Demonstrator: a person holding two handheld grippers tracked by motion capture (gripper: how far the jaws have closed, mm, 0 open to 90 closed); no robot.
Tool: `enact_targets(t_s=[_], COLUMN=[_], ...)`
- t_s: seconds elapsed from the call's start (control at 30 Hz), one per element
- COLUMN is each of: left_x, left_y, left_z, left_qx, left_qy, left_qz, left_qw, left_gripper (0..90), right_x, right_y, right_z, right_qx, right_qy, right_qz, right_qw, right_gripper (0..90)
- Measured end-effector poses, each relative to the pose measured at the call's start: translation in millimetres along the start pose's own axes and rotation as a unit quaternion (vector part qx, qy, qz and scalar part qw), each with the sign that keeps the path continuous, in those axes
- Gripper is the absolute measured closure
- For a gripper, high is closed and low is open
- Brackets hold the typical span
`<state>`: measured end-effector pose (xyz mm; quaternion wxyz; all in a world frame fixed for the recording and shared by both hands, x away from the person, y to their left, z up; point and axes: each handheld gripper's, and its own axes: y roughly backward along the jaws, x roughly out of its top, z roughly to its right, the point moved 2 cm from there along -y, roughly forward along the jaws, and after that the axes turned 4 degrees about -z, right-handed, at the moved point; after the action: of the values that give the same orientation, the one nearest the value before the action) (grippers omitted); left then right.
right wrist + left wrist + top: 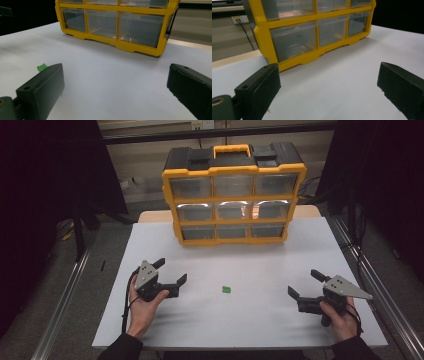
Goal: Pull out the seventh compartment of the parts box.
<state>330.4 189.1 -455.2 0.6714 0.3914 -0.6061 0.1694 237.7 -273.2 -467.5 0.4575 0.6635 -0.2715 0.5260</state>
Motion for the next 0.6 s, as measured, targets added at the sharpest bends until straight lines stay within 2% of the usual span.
enact_targets(t_s=[0.2, 0.3, 0.37, 0.4, 0.47, 0.57, 0.6], left_x=[8.4, 12.2, 14.2, 15.3, 17.7, 19.5, 20.6], left_y=[-9.0, -14.9, -20.2, -22.6, -28.6, -33.2, -37.8], left_z=[2.6, 3.9, 4.2, 4.3, 3.3, 3.8, 5.4], left_qx=[-0.015, -0.015, -0.019, -0.012, -0.025, -0.024, -0.033], left_qy=[-0.003, 0.001, -0.004, -0.006, -0.008, -0.005, -0.005], left_qz=[0.008, 0.019, 0.015, 0.012, 0.013, 0.020, 0.015], left_qw=[0.9999, 0.9997, 0.9997, 0.9998, 0.9996, 0.9995, 0.9993], left_gripper=[4.5, 4.4, 4.4, 4.1, 4.0, 3.8, 3.9], right_x=[-0.4, -0.8, -1.3, -1.5, -1.7, -1.5, -1.4], right_y=[0.7, 2.5, 3.5, 3.6, 4.4, 4.2, 3.8], right_z=[-1.2, -0.7, -0.4, 0.0, 0.4, -0.3, -0.3], right_qx=[-0.002, -0.002, -0.004, -0.005, -0.006, -0.005, -0.004], right_qy=[0.001, 0.001, -0.003, -0.002, -0.003, -0.004, -0.002], right_qz=[-0.001, -0.002, -0.002, 0.000, 0.000, 0.000, 0.000], right_qw=[1.0000, 1.0000, 1.0000, 1.0000, 1.0000, 1.0000, 1.0000], right_gripper=[1.1, 1.1, 1.1, 1.1, 1.1, 1.1, 1.1])
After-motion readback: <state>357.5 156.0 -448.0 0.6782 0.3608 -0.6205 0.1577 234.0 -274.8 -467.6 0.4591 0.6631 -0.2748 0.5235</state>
